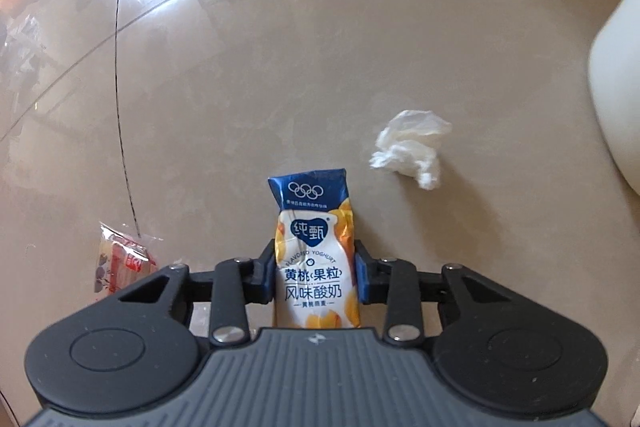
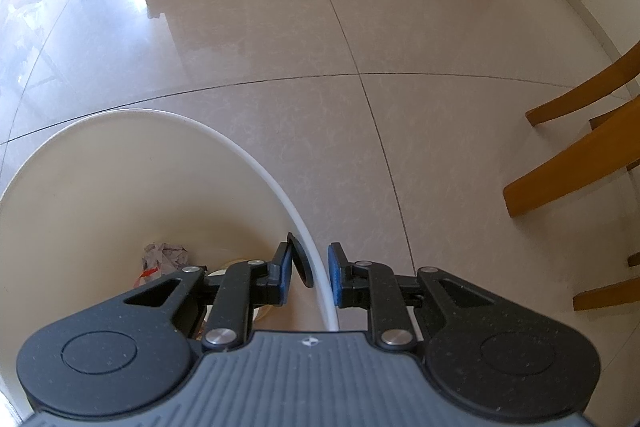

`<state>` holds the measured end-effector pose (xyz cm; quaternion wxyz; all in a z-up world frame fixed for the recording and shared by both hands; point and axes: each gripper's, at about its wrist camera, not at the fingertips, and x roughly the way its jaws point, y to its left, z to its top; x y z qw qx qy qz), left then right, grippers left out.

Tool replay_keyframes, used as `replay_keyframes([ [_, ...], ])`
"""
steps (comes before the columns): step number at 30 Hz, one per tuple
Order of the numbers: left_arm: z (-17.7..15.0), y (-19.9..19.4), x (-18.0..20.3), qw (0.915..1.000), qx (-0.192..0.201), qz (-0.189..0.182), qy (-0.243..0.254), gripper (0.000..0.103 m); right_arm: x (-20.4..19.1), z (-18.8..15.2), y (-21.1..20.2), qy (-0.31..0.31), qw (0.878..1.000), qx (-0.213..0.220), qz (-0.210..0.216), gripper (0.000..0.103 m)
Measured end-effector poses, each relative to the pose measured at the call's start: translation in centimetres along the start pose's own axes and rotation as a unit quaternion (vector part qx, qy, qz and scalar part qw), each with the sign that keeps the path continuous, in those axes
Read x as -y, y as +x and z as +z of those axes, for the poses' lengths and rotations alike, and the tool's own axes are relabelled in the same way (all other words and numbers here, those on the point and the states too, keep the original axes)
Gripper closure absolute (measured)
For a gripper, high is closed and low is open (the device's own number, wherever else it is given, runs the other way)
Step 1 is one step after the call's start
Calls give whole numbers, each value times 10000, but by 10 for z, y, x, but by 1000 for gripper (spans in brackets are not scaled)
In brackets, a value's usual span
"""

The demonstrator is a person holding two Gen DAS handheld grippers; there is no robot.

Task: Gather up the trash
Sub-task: 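Carry the yogurt pouch into the white bin and open the left tool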

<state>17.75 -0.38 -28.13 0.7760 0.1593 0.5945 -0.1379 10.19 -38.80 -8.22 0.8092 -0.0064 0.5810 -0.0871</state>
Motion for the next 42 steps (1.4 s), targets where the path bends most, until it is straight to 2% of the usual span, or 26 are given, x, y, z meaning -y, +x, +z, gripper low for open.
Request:
replay_keyframes([
  [9,19,-82,18,9996,29,-252,156,69,0,1,-1,-15,10000,12,-8,80],
  [16,48,-180,59,9945,216,-693,749,69,3,1,-1,8,10000,21,40,80],
  [19,65,-231,84,9885,531,-999,999,69,6,0,-1,51,9999,19,87,80],
  [23,90,-291,121,9748,1046,-1508,1268,69,12,1,-1,120,9998,12,155,81],
  [28,115,-322,172,9585,1398,-1970,1516,68,16,1,0,120,9998,17,162,81],
  [29,117,-327,182,9556,1461,-2032,1552,65,17,1,0,124,9998,16,167,81],
  [30,120,-329,188,9543,1491,-2047,1585,46,17,1,0,127,9998,17,172,81],
  [31,123,-330,193,9540,1508,-2034,1607,22,18,1,0,130,9998,16,180,81],
  [32,123,-331,198,9533,1612,-1993,1599,15,19,1,0,147,9997,15,197,81],
  [34,123,-331,201,9509,1820,-1940,1583,14,22,1,0,169,9996,13,228,81],
  [35,126,-329,202,9518,1783,-1931,1583,14,23,1,0,168,9996,16,239,81],
  [40,132,-308,183,9625,1557,-1878,1188,14,25,1,1,137,9996,25,247,81],
  [42,125,-303,170,9658,1561,-1805,1017,14,25,0,1,137,9996,26,239,81],
])
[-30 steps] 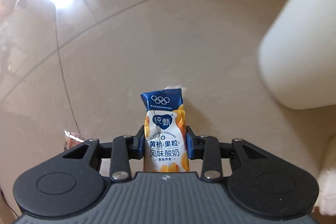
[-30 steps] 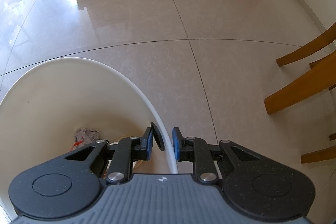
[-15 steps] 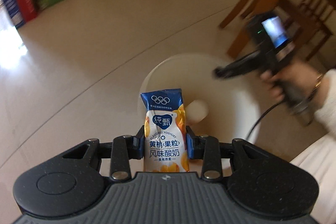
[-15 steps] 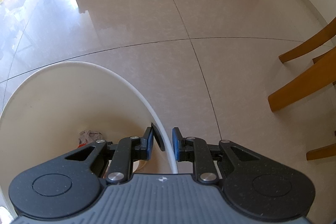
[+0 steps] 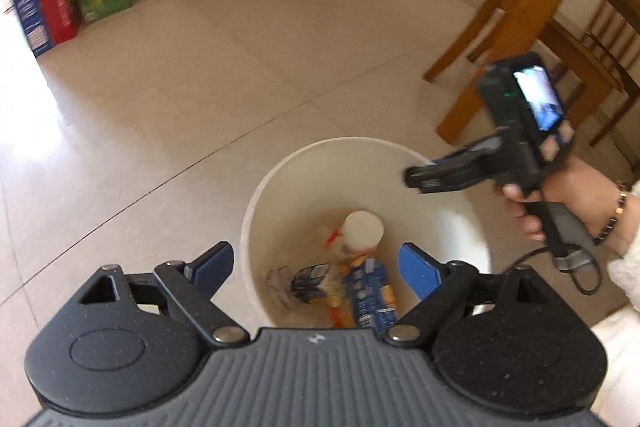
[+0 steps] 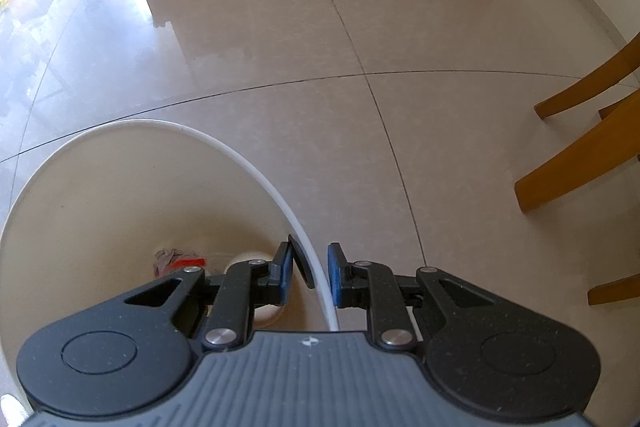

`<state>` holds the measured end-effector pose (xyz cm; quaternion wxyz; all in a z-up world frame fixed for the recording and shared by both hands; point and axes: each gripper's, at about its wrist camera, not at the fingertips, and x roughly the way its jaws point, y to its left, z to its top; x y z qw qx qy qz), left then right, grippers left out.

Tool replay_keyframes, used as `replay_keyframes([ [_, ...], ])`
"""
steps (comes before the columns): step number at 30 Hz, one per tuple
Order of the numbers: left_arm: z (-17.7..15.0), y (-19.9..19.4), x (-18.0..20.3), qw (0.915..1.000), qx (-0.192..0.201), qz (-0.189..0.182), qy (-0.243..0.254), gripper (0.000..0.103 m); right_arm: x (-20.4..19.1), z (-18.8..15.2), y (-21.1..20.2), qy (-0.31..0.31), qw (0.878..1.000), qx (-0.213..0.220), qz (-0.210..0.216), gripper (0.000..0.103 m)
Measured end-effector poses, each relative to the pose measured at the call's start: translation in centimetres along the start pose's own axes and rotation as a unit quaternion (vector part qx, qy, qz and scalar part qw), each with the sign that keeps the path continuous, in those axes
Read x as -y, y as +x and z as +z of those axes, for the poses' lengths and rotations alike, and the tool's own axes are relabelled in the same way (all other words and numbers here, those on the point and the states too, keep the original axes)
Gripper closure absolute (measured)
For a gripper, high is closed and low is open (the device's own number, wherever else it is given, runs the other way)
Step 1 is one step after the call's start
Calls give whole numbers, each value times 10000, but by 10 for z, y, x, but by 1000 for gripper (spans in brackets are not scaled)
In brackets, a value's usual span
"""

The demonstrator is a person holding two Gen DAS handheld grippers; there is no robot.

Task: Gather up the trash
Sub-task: 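Carry the yogurt pouch into the white bin and open the left tool, then move the left tool back over the crumpled white tissue, then close the left tool on the crumpled tissue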

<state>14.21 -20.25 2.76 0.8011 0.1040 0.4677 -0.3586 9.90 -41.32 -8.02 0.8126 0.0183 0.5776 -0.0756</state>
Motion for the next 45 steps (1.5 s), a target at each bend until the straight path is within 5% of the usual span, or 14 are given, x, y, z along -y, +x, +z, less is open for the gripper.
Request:
replay_keyframes([
  [9,-40,6,-85,9922,25,600,-1095,14,-8,-3,1,-79,9999,18,-61,81],
  [20,-119,84,-156,9693,-357,1226,-2103,14,-15,-4,-2,-123,9999,30,-103,80],
  [25,-167,131,-185,9462,-455,1406,-2879,17,-17,-5,-3,-184,9997,38,-137,80],
  [30,-206,169,-208,9057,-596,1397,-3957,23,-18,-4,-2,-187,9997,36,-147,80],
  [38,-211,196,-237,8522,-329,1629,-4961,31,-22,-4,-3,-262,9995,44,-192,80],
  [41,-213,207,-241,8412,-449,1756,-5094,42,-23,-5,-2,-281,9994,48,-202,80],
  [45,-209,208,-235,8462,-416,2025,-4911,61,-24,-5,-2,-292,9993,56,-213,80],
])
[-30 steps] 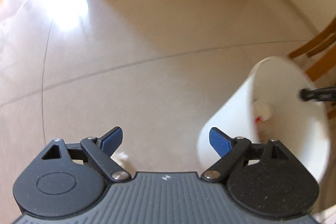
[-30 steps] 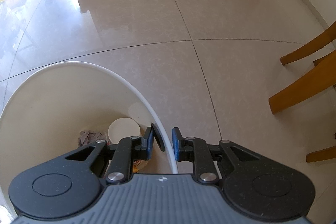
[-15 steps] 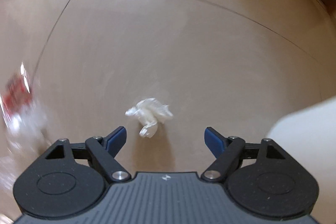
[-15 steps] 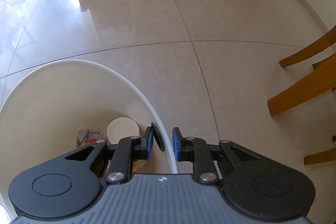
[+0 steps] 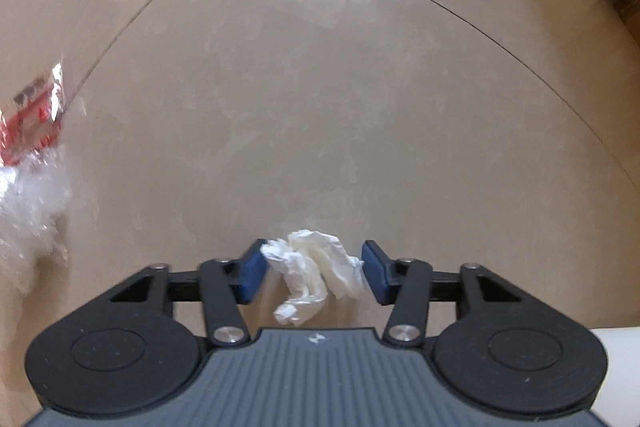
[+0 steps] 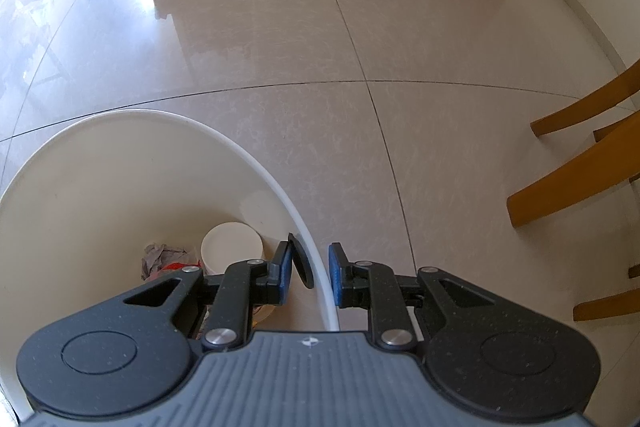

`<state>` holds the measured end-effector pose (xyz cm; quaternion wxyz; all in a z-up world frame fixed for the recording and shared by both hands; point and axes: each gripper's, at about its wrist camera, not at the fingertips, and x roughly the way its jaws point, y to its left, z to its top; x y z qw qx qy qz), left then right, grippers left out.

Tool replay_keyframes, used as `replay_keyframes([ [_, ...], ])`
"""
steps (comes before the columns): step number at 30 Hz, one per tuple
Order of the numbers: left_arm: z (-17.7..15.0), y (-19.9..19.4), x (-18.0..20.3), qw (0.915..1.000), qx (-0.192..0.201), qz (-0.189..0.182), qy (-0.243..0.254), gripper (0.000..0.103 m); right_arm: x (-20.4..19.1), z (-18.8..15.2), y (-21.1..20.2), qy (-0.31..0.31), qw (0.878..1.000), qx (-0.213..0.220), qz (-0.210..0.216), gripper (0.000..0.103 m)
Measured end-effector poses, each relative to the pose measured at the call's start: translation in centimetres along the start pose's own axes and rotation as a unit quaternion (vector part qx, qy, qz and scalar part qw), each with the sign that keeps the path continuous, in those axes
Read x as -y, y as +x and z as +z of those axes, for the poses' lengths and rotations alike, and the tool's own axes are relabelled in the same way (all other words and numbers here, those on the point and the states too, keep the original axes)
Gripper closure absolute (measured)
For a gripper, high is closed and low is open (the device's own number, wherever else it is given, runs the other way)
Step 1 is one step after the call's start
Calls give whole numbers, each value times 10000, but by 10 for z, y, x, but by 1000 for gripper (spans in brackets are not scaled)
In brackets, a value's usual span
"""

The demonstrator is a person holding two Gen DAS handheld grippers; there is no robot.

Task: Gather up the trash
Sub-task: 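Close the left tool on the crumpled tissue, then carry the tissue into the white bin and open the left tool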

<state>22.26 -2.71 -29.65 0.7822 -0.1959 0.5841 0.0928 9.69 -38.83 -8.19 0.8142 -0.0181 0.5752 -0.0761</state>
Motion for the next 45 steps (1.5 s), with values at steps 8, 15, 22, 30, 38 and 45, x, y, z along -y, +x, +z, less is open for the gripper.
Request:
replay_keyframes([
  [8,-10,-3,5,9995,-135,132,253,84,1,0,0,12,10000,5,2,80],
  [15,-14,-38,19,9912,-388,211,1251,86,3,0,1,64,10000,-7,32,80],
  [22,-10,-122,49,9633,-536,18,2632,86,6,-1,0,68,10000,8,49,80],
  [30,-23,-254,113,9208,-298,-903,3783,86,6,0,-1,61,10000,18,52,80],
  [38,-46,-319,173,8792,-2,-1602,4487,82,9,1,0,132,9999,-2,112,80],
  [45,-60,-316,183,8667,45,-1973,4582,31,12,1,0,127,9998,-1,133,80],
])
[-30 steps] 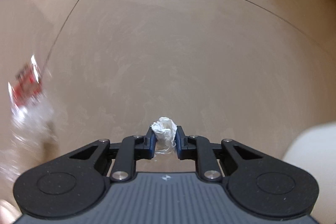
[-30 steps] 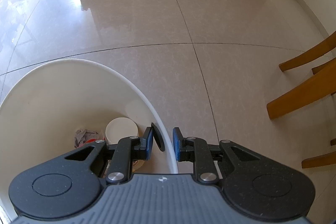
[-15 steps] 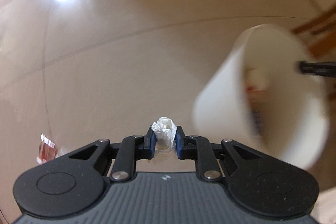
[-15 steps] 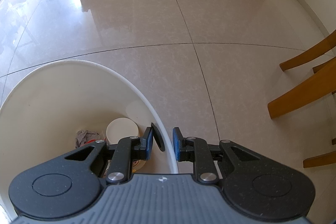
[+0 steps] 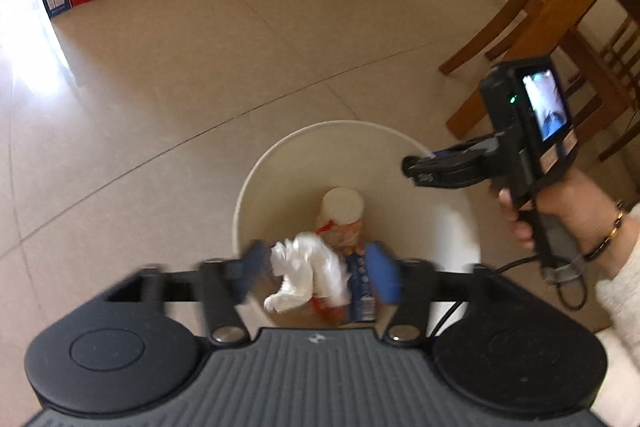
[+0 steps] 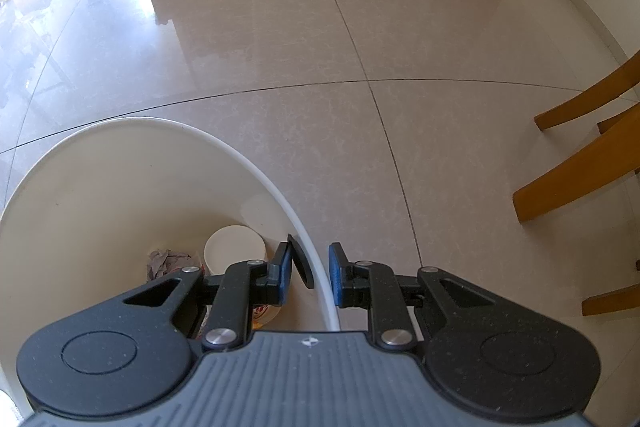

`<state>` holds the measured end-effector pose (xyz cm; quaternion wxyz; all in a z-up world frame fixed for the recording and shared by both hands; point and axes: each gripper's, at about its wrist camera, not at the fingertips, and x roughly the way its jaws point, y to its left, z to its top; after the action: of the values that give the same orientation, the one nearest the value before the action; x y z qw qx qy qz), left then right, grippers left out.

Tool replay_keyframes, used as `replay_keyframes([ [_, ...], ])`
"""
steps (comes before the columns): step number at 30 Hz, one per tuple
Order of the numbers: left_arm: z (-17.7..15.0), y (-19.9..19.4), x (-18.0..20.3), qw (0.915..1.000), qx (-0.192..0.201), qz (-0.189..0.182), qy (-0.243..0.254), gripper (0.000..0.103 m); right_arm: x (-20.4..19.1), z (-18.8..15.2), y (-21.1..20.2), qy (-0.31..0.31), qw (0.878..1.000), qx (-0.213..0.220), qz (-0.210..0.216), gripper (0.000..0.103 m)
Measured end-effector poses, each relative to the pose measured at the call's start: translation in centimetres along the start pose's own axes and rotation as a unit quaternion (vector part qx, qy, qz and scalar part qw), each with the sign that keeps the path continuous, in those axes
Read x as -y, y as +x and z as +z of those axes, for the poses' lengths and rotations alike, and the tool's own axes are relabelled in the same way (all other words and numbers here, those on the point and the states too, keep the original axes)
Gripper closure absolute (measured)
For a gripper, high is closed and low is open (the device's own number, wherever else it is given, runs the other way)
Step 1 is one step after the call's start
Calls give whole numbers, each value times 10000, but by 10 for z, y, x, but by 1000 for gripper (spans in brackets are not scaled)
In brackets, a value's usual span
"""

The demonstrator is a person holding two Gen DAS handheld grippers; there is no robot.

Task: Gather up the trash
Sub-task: 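Carry the tissue into the white bin and open the left tool, then move the left tool back to the clear plastic bag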

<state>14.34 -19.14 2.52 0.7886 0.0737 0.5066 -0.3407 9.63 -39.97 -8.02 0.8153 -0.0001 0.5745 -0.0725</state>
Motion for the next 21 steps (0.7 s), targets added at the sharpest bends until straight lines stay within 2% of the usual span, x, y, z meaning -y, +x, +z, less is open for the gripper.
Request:
replay_keyframes([
  [2,-2,3,-1,10000,69,9,19,30,0,0,0,-1,10000,0,3,80],
  [4,-2,0,-4,9999,106,87,30,20,0,0,1,-8,10000,1,-4,80],
  [6,-3,-6,-10,9996,184,218,-57,19,0,-1,1,-9,10000,1,-3,80],
  [10,-11,-6,-39,9980,214,478,-343,16,-1,-1,1,-25,10000,4,-8,80],
  [14,-33,-4,-83,9932,193,883,-727,13,-2,-1,1,-40,10000,5,-17,80],
  [16,-50,-1,-111,9889,118,1045,-1054,13,-3,-2,1,-40,10000,6,-20,80],
  [19,-83,10,-161,9772,-98,1131,-1794,13,-3,-2,1,-40,10000,6,-18,80],
  [21,-111,20,-194,9652,-193,1321,-2247,13,-3,-2,1,-50,10000,7,-23,80],
])
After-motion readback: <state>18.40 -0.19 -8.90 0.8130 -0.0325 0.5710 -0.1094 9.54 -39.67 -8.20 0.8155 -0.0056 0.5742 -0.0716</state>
